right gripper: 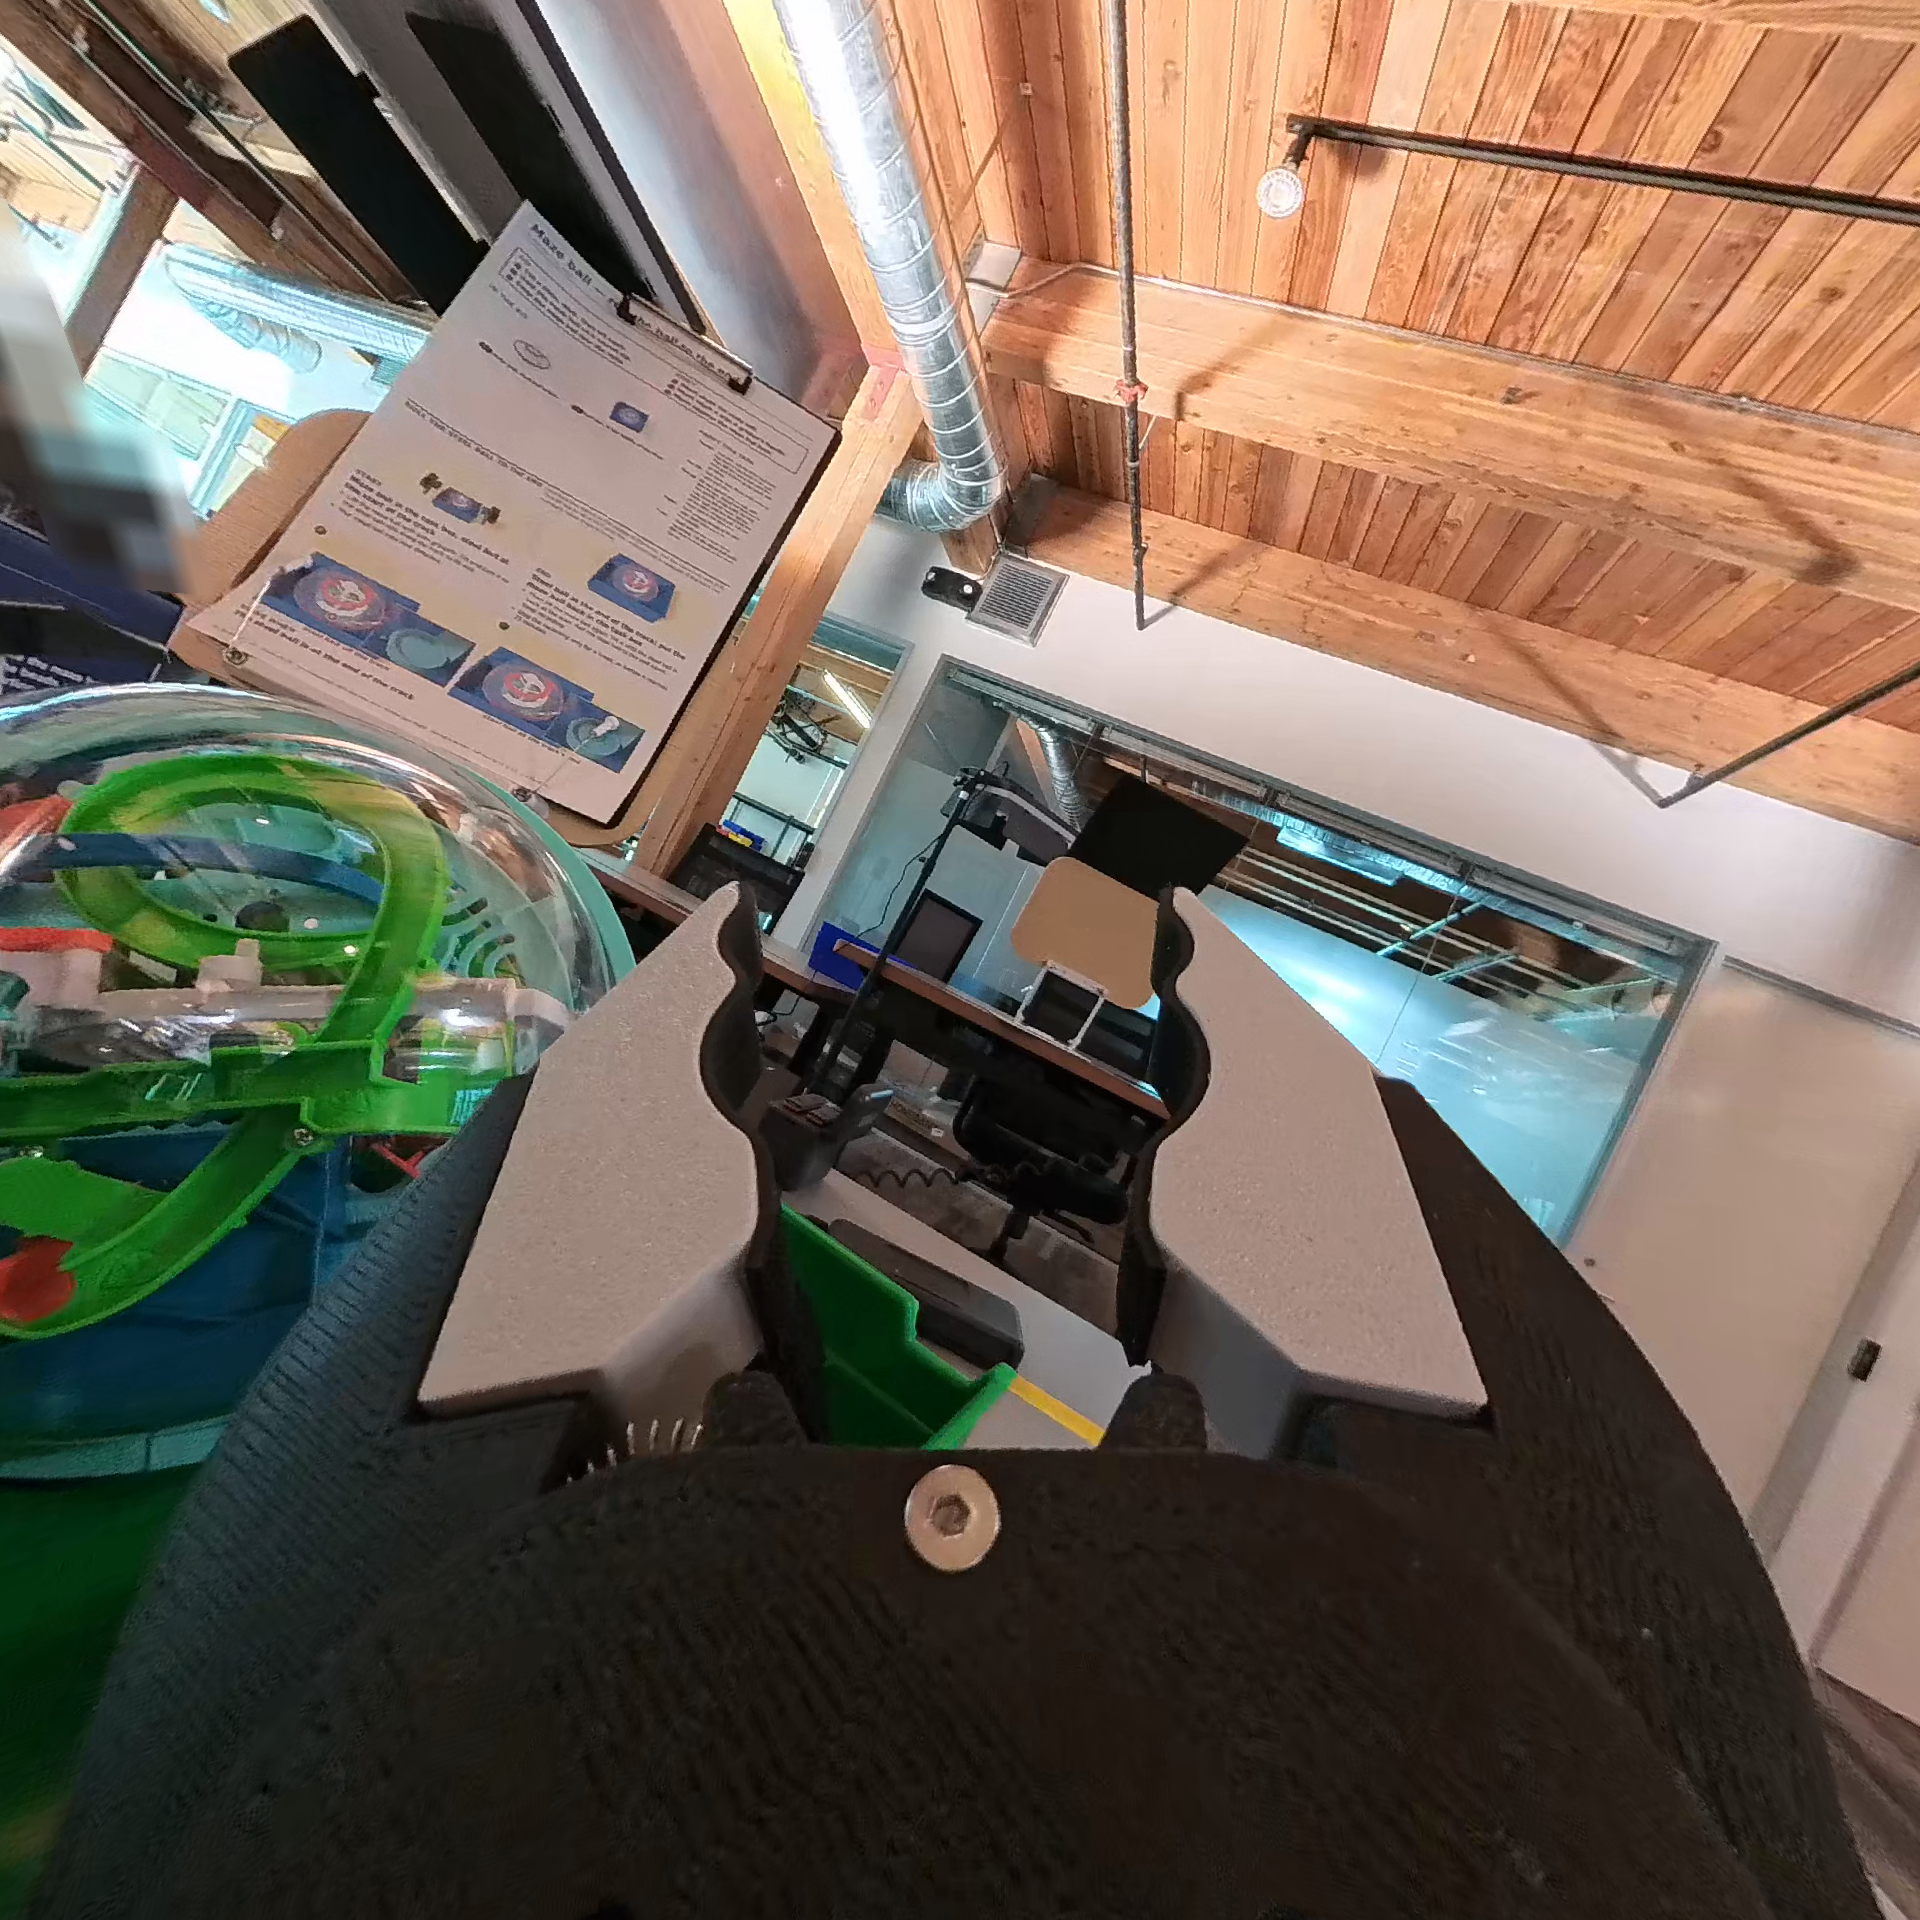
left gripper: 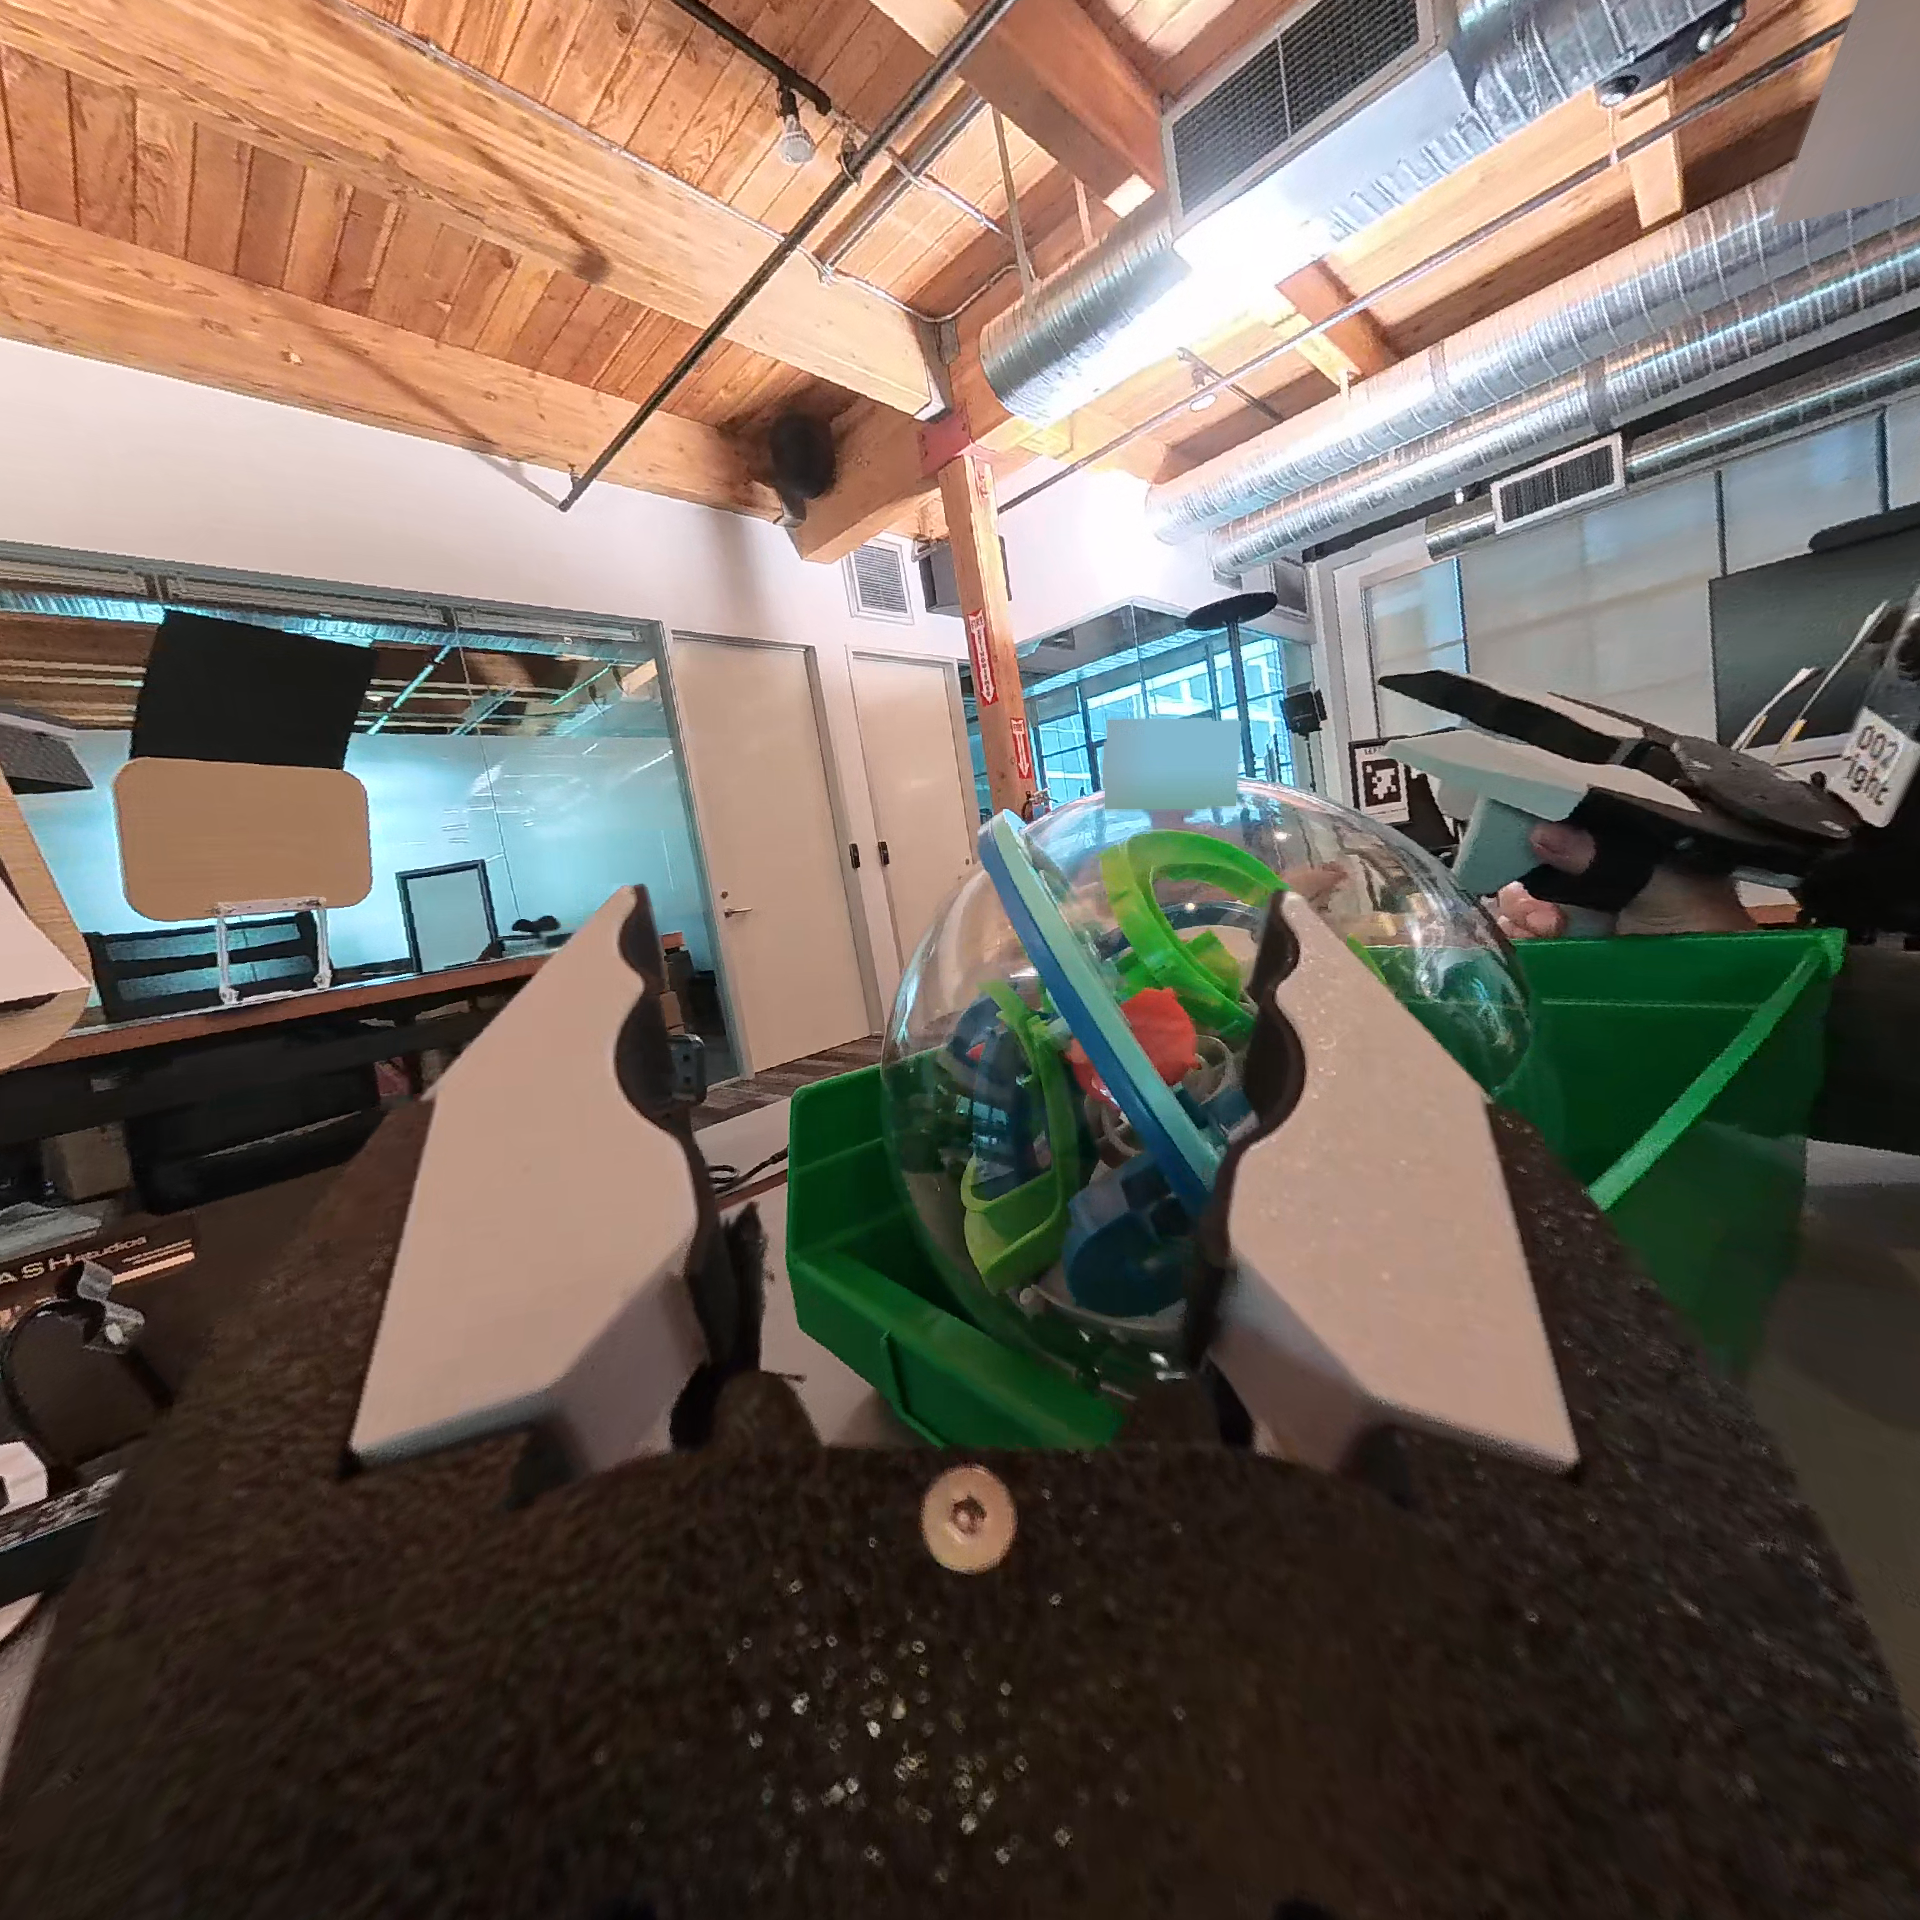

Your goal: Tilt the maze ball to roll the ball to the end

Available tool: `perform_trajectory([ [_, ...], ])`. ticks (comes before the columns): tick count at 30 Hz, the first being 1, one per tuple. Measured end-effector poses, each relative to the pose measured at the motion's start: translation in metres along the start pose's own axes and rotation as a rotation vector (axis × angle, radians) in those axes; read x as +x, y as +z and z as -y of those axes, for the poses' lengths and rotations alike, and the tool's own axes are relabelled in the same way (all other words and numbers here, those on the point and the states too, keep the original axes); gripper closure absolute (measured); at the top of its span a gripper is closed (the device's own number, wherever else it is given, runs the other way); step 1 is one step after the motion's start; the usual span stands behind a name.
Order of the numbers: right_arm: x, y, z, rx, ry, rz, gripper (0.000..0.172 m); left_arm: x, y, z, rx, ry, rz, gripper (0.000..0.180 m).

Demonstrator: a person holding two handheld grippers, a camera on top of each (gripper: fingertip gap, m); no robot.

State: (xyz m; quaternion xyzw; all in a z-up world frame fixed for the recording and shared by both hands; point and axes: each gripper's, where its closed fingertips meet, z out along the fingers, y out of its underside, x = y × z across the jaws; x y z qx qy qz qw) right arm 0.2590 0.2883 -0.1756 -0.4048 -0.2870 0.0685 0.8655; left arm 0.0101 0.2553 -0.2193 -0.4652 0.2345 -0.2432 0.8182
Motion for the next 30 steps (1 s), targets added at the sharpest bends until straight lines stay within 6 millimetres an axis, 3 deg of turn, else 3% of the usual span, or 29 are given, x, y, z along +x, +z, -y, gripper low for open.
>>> perform_trajectory([
  [30, -0.002, 0.0, 0.001, 0.005, -0.049, -0.002, 0.106, 0.007, 0.004, -0.013, -0.06, -0.073, -0.062, 0.077],
])
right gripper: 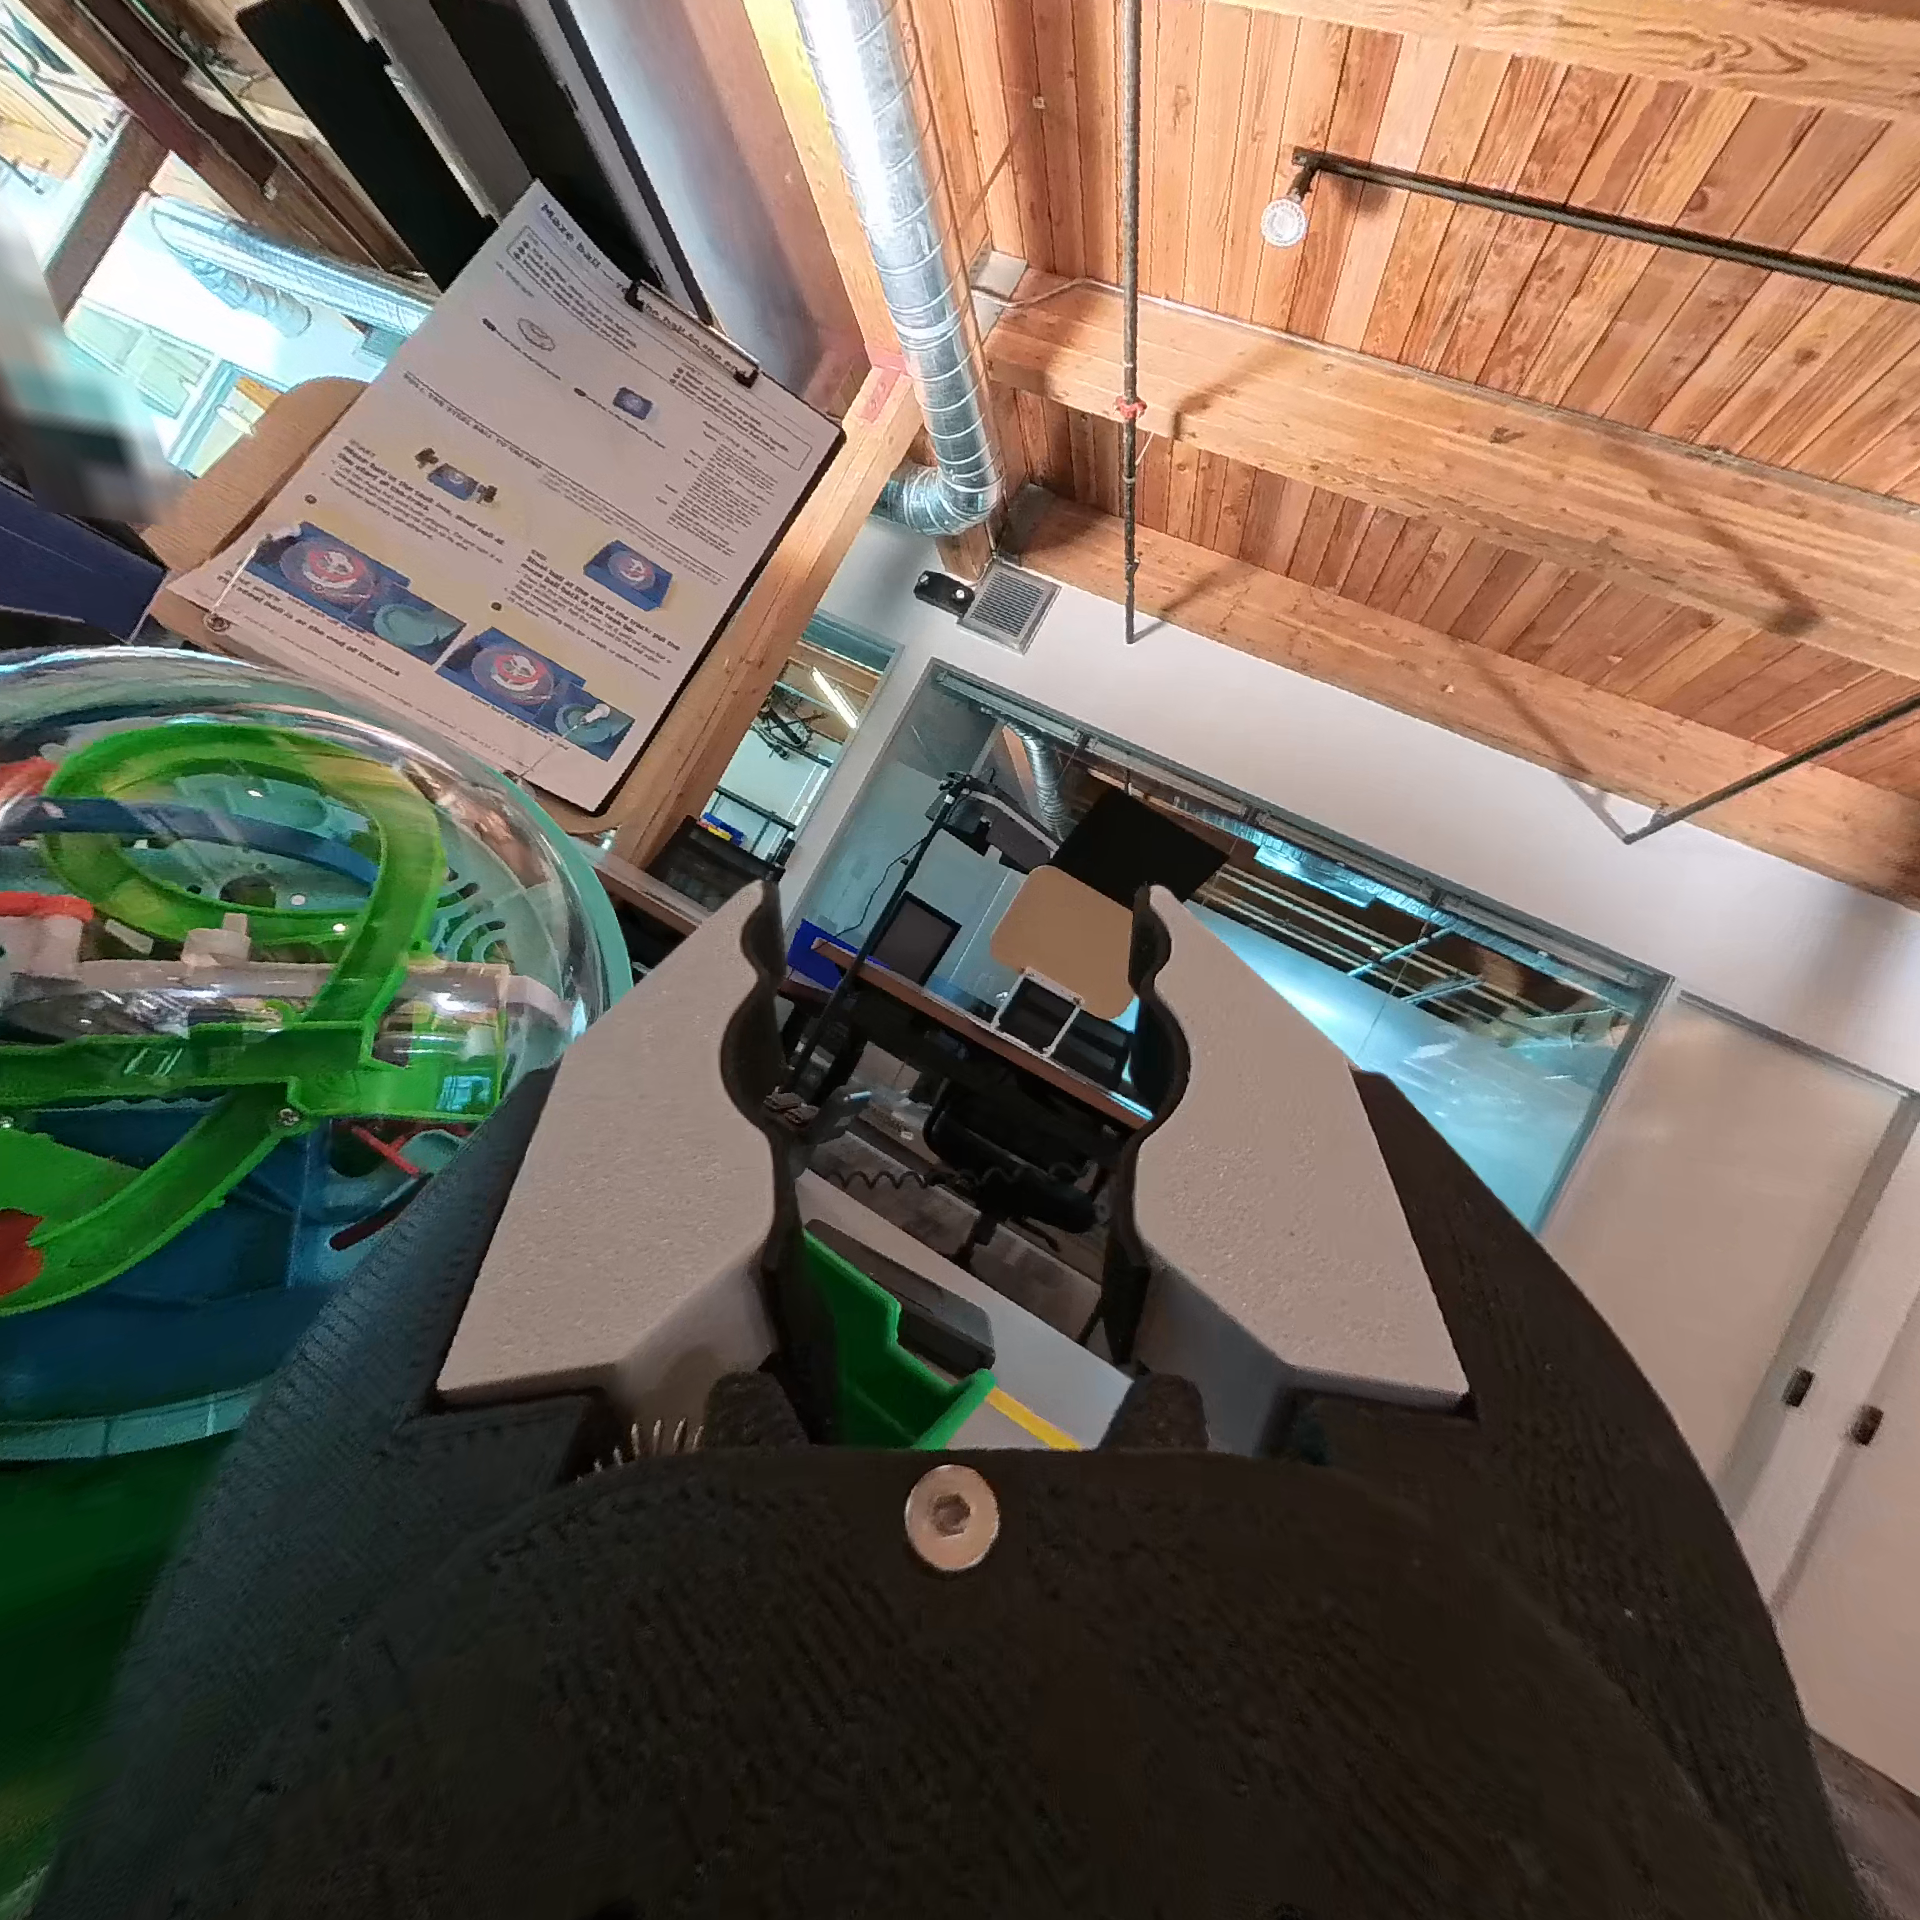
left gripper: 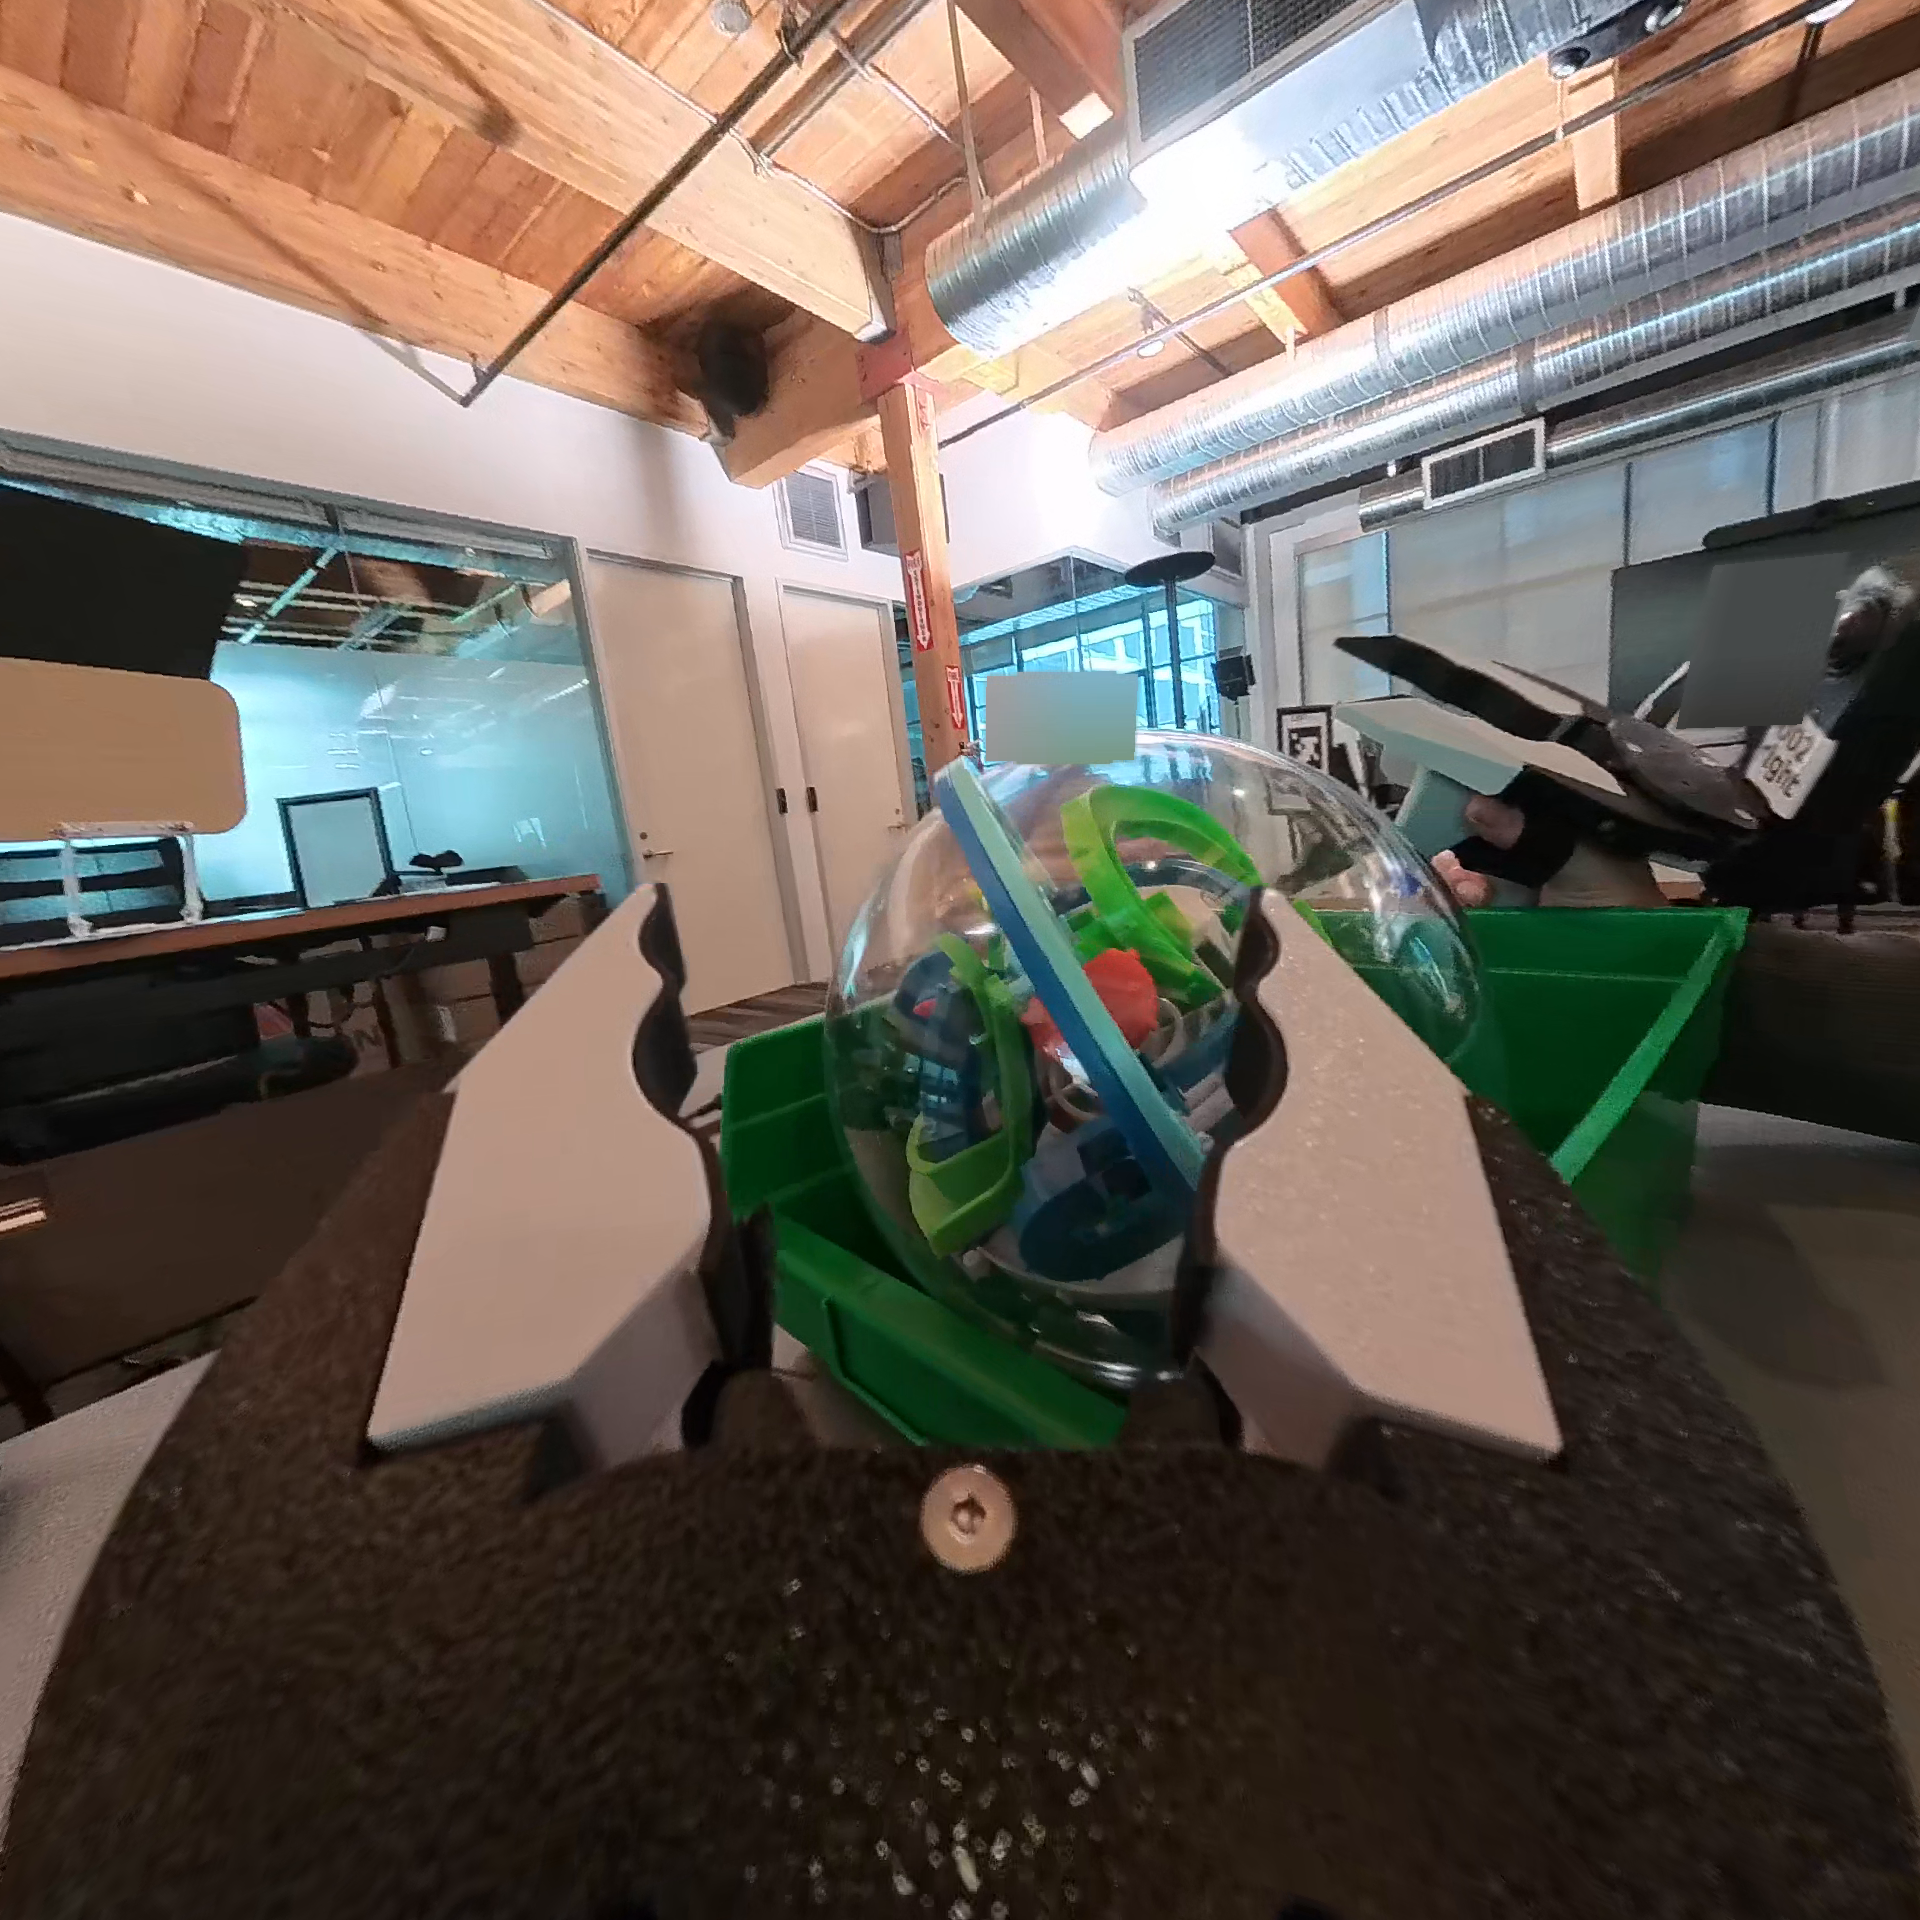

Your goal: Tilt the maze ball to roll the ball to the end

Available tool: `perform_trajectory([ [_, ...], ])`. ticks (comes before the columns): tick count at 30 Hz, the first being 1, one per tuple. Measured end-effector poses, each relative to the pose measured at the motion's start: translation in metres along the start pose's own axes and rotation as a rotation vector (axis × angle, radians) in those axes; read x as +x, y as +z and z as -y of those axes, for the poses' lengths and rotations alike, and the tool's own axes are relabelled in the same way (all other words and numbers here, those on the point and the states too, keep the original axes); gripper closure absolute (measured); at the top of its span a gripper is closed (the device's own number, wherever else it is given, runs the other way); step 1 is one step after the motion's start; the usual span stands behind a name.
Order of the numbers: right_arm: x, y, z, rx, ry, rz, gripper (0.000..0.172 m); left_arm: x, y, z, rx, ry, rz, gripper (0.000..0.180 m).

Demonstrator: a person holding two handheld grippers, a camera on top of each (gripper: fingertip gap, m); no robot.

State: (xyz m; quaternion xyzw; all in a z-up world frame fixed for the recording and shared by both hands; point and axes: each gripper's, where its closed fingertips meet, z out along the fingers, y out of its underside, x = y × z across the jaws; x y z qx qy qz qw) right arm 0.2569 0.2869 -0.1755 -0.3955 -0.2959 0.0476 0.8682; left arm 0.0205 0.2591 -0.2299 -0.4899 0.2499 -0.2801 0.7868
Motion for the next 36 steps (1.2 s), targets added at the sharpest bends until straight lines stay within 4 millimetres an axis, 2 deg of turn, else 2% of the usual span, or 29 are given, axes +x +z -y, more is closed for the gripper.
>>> perform_trajectory([
  [4, 0.0, 0.0, 0.001, 0.002, -0.013, 0.0, 0.107, 0.002, 0.002, -0.003, -0.013, -0.005, -0.012, 0.082],
  [10, 0.0, -0.001, 0.001, 0.007, -0.015, -0.006, 0.109, -0.004, 0.0, -0.005, -0.017, -0.058, -0.001, 0.091],
  [28, -0.001, -0.001, 0.003, 0.017, -0.028, -0.002, 0.112, -0.001, 0.001, -0.005, -0.018, -0.052, -0.014, 0.091],
  [34, -0.003, -0.001, 0.004, 0.01, -0.06, 0.02, 0.112, 0.018, 0.004, -0.005, -0.035, -0.015, -0.081, 0.091],
  [36, -0.007, -0.001, 0.004, -0.007, -0.142, 0.047, 0.112, 0.02, 0.005, -0.005, -0.038, -0.014, -0.089, 0.091],
])
